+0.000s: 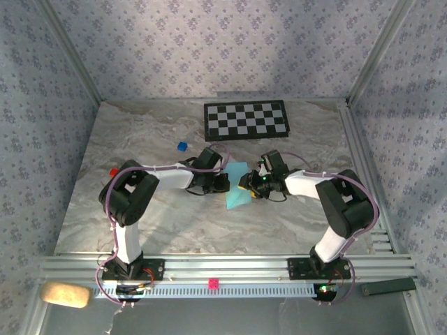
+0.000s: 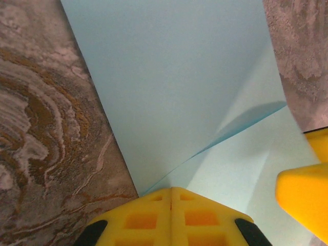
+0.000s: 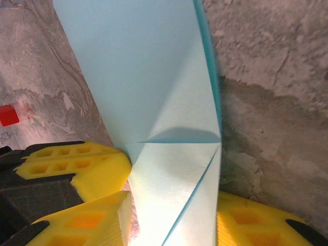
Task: Fold a paper plane with a square sheet of paper (pick it up from the middle)
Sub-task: Turn over the paper at the center of the table.
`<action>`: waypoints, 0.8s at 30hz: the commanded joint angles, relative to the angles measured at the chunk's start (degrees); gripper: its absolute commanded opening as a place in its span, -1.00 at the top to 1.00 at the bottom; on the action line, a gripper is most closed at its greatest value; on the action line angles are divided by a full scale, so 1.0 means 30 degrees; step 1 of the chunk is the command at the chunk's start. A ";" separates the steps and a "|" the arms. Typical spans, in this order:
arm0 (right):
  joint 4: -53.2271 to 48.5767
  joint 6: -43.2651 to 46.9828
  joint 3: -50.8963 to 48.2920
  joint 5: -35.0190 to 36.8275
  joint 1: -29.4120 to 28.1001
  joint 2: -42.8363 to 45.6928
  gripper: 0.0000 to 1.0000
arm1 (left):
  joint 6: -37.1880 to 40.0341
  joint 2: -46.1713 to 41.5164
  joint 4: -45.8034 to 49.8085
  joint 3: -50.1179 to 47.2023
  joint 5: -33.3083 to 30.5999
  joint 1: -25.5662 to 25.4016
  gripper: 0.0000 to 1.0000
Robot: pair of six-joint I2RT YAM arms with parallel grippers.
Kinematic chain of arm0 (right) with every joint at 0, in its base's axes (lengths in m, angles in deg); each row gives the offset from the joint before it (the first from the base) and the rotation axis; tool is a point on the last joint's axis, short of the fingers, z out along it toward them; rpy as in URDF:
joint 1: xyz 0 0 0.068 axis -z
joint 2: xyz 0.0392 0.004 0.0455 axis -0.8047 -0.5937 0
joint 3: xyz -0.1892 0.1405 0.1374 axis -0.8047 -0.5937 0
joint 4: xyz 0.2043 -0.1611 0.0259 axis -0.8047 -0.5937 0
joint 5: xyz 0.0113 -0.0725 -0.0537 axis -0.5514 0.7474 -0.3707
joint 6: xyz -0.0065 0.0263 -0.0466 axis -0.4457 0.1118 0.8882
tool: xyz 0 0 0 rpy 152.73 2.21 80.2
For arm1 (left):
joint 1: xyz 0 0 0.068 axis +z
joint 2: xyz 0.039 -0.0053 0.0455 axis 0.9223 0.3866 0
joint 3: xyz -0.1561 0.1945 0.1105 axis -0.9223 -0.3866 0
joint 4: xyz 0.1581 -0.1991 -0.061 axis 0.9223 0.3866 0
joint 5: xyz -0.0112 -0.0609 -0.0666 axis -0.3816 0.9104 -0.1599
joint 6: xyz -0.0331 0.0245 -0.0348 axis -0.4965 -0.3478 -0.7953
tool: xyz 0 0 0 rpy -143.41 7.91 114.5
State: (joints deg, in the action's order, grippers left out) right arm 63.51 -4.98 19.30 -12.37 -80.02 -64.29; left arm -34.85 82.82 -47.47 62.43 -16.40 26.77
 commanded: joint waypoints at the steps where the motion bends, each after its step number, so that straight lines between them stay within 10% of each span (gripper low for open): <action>1: 0.0234 0.0539 0.0330 -0.0463 0.0240 -0.0286 0.19 | 0.0266 0.0472 0.1043 -0.0560 -0.0020 -0.0039 0.89; 24: 0.2644 0.0495 -0.0552 -0.0940 0.1162 -0.1165 0.49 | -0.0108 0.0413 0.0394 -0.0818 0.0153 -0.0055 0.94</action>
State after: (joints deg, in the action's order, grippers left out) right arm 69.92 -4.50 18.71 -14.12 -76.94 -67.06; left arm -34.93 82.82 -48.76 61.82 -16.10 26.77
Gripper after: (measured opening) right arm 0.258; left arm 0.044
